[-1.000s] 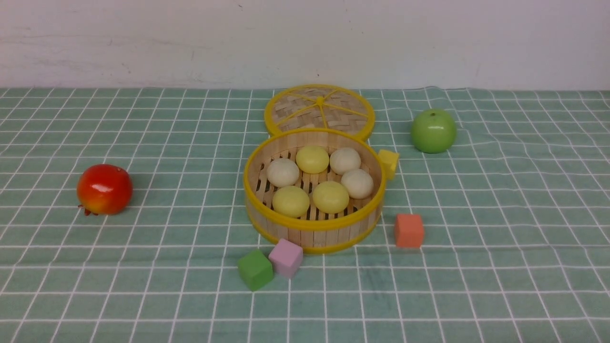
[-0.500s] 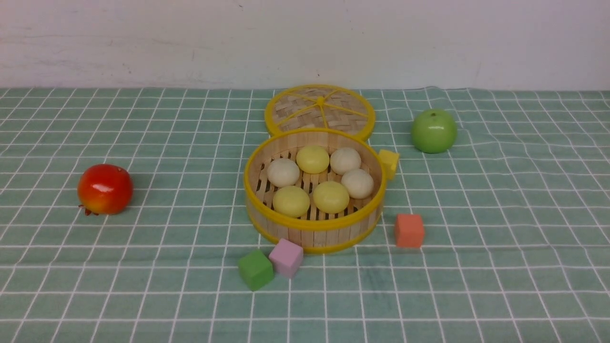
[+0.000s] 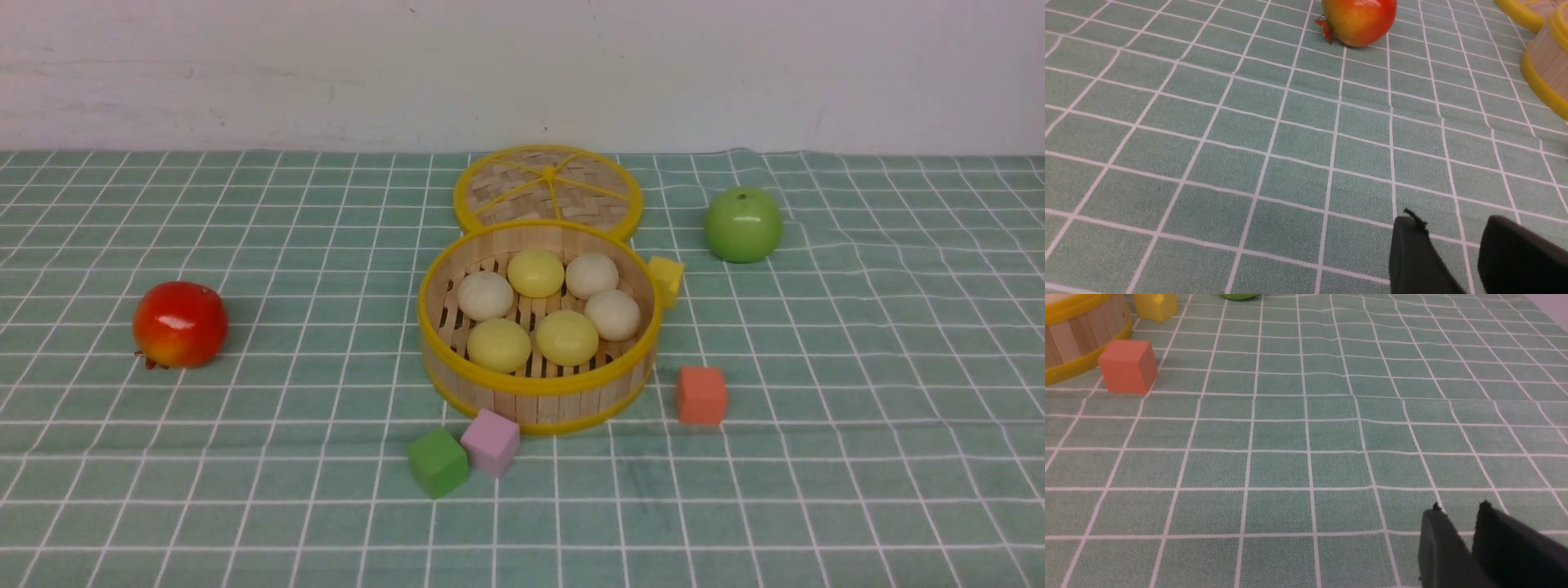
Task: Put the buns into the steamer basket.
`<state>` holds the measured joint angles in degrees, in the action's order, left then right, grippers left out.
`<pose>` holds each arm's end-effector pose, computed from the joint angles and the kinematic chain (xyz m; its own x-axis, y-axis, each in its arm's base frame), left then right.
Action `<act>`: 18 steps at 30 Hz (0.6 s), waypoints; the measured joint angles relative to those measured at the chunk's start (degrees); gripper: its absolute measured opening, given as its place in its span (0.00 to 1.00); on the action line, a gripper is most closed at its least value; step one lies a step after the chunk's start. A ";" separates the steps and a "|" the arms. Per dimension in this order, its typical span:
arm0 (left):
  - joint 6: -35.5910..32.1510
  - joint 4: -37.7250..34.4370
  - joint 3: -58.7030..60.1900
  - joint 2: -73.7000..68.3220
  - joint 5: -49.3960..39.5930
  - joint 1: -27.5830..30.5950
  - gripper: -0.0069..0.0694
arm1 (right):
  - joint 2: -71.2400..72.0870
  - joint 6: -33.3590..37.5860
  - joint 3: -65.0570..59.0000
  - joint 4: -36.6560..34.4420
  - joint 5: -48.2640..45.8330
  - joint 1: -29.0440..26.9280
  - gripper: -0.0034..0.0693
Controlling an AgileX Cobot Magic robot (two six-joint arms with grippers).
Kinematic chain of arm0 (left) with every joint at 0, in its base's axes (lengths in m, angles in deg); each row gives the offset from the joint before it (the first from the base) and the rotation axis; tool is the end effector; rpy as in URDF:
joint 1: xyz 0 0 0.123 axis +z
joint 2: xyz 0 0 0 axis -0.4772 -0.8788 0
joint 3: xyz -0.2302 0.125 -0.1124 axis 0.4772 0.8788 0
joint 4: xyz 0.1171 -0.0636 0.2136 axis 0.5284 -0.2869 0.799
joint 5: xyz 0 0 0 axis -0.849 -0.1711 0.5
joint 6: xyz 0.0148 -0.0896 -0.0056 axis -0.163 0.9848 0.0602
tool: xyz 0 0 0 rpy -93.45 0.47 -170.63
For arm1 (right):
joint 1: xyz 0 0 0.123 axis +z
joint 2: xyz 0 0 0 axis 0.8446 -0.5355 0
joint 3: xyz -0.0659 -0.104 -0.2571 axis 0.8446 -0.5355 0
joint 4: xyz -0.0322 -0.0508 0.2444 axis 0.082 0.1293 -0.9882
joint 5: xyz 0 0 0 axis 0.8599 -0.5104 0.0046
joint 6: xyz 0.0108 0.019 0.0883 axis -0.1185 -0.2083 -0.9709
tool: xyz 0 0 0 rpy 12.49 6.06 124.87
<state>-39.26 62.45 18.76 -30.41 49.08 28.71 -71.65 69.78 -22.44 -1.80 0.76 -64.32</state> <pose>0.0522 0.0039 0.1689 -0.2924 -0.2508 -0.9228 -0.1192 0.9670 -0.2250 0.0520 -0.0040 0.1746 -0.2954 0.0066 -0.9554 0.0867 0.9960 -0.0199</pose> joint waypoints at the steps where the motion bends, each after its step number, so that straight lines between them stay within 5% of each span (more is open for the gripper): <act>1: 0.00 0.00 0.00 0.00 0.00 0.00 0.40 | 0.00 0.00 0.00 0.00 0.00 0.00 0.24; 18: 0.00 0.00 0.00 0.00 0.00 0.00 0.40 | 0.00 0.00 0.00 0.00 0.00 0.00 0.26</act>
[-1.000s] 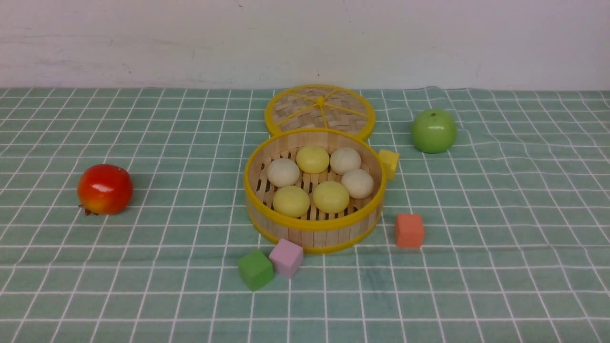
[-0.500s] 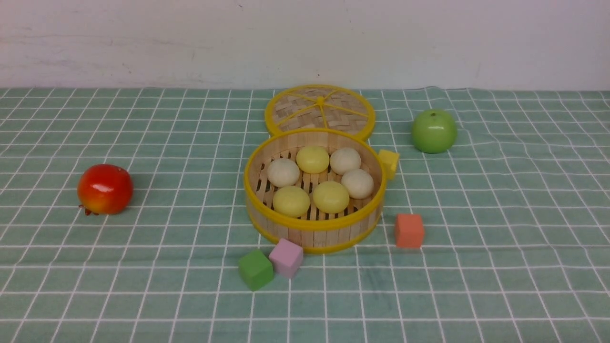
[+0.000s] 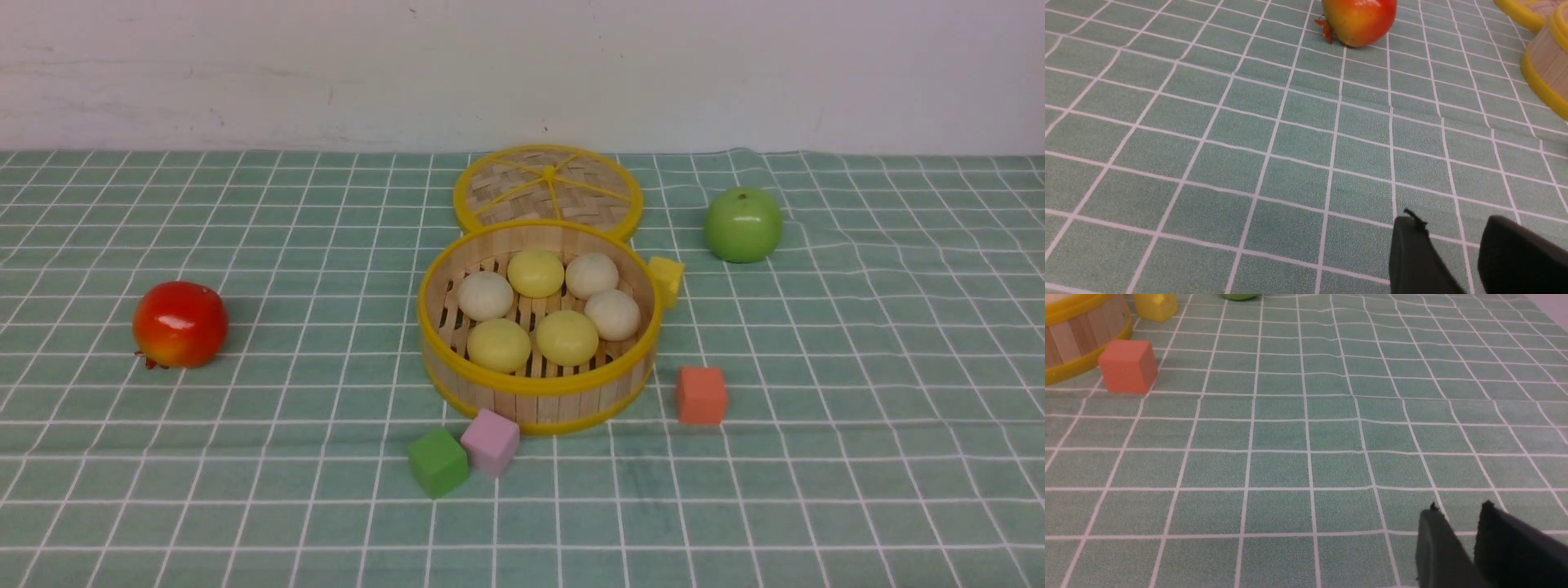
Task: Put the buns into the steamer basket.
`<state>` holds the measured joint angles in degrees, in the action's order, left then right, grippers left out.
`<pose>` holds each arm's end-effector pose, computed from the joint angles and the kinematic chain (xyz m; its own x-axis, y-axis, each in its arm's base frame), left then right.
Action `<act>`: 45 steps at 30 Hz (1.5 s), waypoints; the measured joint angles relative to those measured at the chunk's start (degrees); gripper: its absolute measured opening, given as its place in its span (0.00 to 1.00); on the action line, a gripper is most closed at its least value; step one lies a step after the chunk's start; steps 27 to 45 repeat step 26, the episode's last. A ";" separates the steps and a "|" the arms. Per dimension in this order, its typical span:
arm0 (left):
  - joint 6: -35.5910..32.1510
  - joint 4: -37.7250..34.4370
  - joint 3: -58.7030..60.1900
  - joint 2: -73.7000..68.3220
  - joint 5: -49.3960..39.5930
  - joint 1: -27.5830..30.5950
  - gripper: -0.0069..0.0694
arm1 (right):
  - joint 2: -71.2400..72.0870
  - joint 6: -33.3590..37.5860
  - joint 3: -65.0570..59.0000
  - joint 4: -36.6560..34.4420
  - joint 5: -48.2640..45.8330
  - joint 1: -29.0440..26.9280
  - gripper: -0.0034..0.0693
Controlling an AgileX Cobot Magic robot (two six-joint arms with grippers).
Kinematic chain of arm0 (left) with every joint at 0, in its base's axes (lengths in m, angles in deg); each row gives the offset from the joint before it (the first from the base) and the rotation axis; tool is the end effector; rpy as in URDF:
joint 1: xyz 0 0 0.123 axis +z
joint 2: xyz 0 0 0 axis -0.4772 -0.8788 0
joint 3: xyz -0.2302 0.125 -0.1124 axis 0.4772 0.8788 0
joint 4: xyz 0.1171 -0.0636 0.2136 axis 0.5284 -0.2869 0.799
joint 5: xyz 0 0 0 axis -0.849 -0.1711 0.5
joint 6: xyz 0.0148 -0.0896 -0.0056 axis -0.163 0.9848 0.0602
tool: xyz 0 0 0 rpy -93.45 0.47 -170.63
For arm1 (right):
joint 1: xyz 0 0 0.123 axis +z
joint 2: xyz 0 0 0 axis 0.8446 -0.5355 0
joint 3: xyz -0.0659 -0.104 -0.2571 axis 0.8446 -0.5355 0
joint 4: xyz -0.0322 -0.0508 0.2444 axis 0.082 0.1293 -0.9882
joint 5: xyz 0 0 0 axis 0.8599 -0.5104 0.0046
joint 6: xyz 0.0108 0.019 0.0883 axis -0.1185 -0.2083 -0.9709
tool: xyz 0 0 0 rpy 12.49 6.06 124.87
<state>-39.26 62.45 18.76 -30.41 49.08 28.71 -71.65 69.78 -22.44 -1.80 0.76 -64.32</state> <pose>0.0522 0.0039 0.1689 -0.2924 -0.2508 -0.9228 -0.1192 0.9670 -0.2250 0.0520 -0.0040 0.1746 -0.2954 0.0066 -0.9554 0.0867 0.9960 -0.0199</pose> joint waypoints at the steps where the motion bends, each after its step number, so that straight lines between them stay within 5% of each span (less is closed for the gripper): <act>1: 0.00 0.00 0.00 0.00 0.00 0.00 0.40 | 0.00 0.00 0.00 0.00 0.00 0.00 0.27; 45: 0.00 0.00 0.00 0.00 0.00 0.00 0.40 | 0.00 0.00 0.00 0.00 0.00 0.00 0.31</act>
